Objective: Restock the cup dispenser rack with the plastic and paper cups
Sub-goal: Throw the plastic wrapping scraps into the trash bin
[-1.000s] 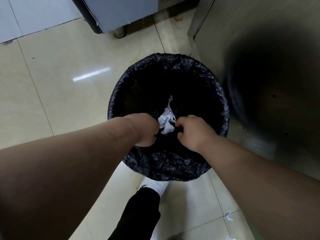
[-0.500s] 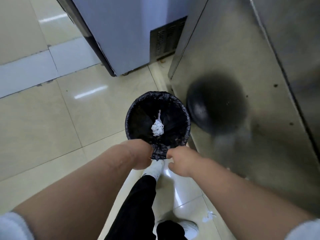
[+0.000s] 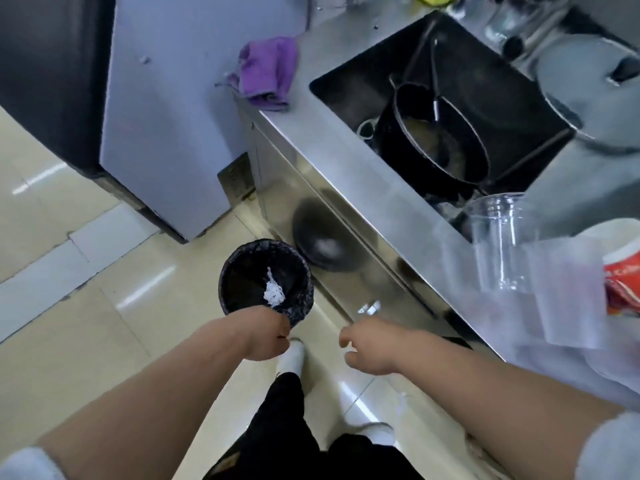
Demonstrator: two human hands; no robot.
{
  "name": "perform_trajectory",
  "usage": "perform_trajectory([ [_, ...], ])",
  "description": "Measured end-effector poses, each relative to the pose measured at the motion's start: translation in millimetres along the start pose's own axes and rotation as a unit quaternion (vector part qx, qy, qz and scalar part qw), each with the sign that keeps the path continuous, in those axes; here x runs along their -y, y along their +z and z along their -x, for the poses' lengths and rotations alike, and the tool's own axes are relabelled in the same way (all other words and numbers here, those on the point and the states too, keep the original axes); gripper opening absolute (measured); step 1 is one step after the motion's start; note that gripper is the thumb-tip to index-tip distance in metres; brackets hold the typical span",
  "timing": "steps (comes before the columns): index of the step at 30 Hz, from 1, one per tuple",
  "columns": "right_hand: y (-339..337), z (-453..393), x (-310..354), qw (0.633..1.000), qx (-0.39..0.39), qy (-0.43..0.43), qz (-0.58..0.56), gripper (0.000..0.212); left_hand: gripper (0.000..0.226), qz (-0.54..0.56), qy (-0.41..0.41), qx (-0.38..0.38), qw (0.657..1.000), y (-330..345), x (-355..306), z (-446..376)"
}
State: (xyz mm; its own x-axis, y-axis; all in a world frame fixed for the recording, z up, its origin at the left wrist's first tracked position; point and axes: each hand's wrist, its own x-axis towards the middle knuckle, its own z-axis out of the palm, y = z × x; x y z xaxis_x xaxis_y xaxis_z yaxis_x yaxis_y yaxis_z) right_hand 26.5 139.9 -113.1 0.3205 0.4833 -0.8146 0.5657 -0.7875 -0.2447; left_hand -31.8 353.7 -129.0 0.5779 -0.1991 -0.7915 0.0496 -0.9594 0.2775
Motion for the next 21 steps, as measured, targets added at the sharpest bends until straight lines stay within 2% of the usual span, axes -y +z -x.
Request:
perform_trajectory([
  [7,9.3,97.3,-36.7,0.982,-0.151,0.024,-0.106,0.037,0.032,-0.057,0.138,-0.016,0.989,-29.2,-81.5,25.7],
  [14,35.8,178.9,-59.2,0.958,-0.227,0.081,-0.153,0.021,0.041,-0.133,0.254,-0.017,0.958,-58.3,-164.2,32.4],
  [21,45.9,221.2,-83.2,0.911,-0.317,0.135,-0.224,0.024,0.038,-0.202,0.342,-0.036,0.917,-97.0,-217.2,32.3],
])
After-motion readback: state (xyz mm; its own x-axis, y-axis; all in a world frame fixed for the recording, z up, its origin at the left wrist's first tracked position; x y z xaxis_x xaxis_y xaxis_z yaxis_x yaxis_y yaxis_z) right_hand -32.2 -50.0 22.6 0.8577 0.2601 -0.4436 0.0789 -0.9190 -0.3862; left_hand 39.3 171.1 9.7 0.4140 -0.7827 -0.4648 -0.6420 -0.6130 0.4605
